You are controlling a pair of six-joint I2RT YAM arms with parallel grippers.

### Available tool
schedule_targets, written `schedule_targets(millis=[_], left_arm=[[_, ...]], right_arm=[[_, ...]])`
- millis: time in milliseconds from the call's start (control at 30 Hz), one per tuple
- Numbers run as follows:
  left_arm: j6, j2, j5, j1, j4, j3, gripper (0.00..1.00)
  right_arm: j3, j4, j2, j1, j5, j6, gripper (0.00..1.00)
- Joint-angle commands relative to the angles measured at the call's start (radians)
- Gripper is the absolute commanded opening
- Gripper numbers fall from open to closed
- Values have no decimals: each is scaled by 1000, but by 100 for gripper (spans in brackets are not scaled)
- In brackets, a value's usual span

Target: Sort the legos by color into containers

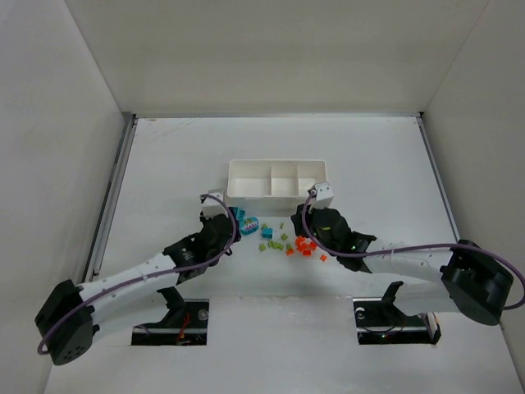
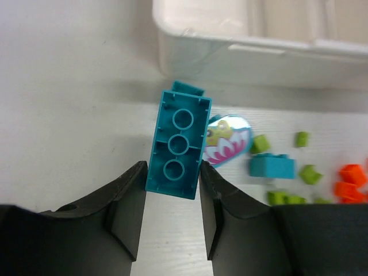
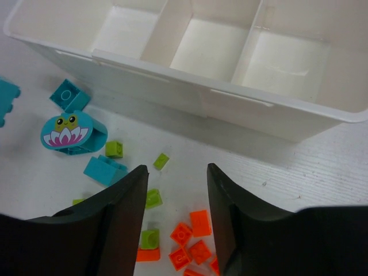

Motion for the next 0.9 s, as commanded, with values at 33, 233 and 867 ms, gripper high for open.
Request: schedule_targets(millis=[33, 233, 867], left_arm=[[-9, -143, -30, -26, -86, 72, 18], [62, 7, 48, 55, -11, 220, 19], [140, 356, 160, 236, 149, 446, 58]], right_arm=[[22, 59, -28, 13, -9, -6, 43], [35, 59, 0, 39, -25, -11, 40], [189, 18, 217, 159, -14, -12, 63]])
